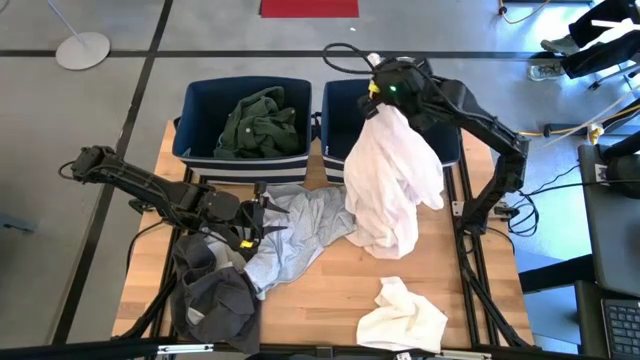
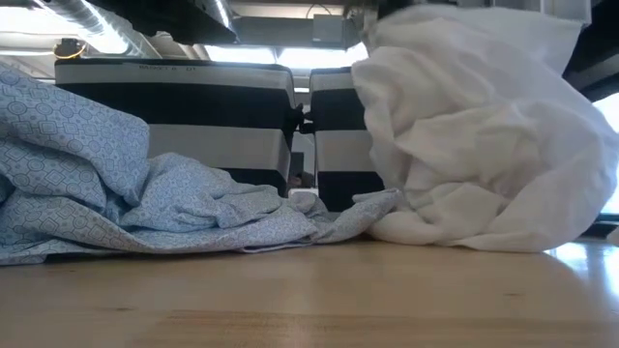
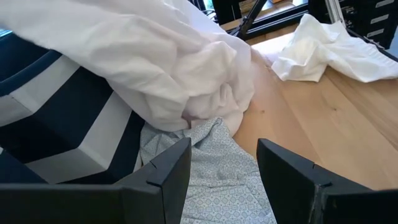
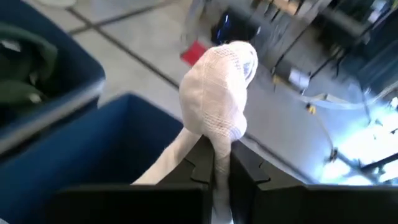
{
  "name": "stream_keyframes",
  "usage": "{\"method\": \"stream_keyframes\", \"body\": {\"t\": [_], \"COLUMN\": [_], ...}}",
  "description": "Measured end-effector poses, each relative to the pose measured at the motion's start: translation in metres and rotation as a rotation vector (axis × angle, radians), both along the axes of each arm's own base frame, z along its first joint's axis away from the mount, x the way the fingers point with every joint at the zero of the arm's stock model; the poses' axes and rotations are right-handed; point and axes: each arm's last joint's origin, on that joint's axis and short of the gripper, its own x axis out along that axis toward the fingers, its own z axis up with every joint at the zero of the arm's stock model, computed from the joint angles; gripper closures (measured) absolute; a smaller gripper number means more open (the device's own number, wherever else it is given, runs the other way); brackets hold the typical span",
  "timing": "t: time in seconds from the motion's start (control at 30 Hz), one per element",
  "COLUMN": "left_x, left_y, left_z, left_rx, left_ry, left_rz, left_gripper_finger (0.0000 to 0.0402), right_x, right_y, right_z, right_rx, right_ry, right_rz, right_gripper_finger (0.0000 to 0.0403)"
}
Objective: Sort clothes
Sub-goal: Put the white dress into the right laundry bin
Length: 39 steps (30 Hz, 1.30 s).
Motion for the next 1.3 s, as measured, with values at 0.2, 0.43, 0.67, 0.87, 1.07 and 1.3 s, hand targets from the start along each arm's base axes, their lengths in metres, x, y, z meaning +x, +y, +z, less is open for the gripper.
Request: {"method": "stream_keyframes", "body": {"t": [0.2,0.43,0.67,0.87,1.07,1.3], "left_x": [0.000,0.000,0.000,0.000,0.000,0.000], "left_y": [0.000,0.000,0.000,0.000,0.000,0.000], "left_z": [0.000,0.000,0.000,0.000,0.000,0.000], "left_rx": [-0.002,0.000,0.000,0.006,0.008,0.023], "left_ry": [-0.001,0.000,0.000,0.003,0.004,0.006], "left_rz": [0.001,0.000,0.000,-0.002,-0.002,-0.008], "left_gripper_finger": [0.0229,0.0229,0.0229,0.0229,0.0229,0.0229], "right_x": [0.005,0.008,0.008,-0.001,-0.014,-0.013], "right_y": [-0.026,-0.046,-0.049,-0.042,-0.002,0.075], "right_z": [-0.046,-0.082,-0.088,-0.057,-0.008,0.006], "right_rx": [0.140,0.325,0.348,0.382,0.412,0.498], "right_ry": [0.046,0.002,-0.032,-0.088,-0.146,-0.099], "right_rz": [-0.047,0.015,-0.023,0.023,0.098,0.263], "right_gripper_finger": [0.0377,0.0368,0.0256,0.0164,0.0132,0.0130]}}
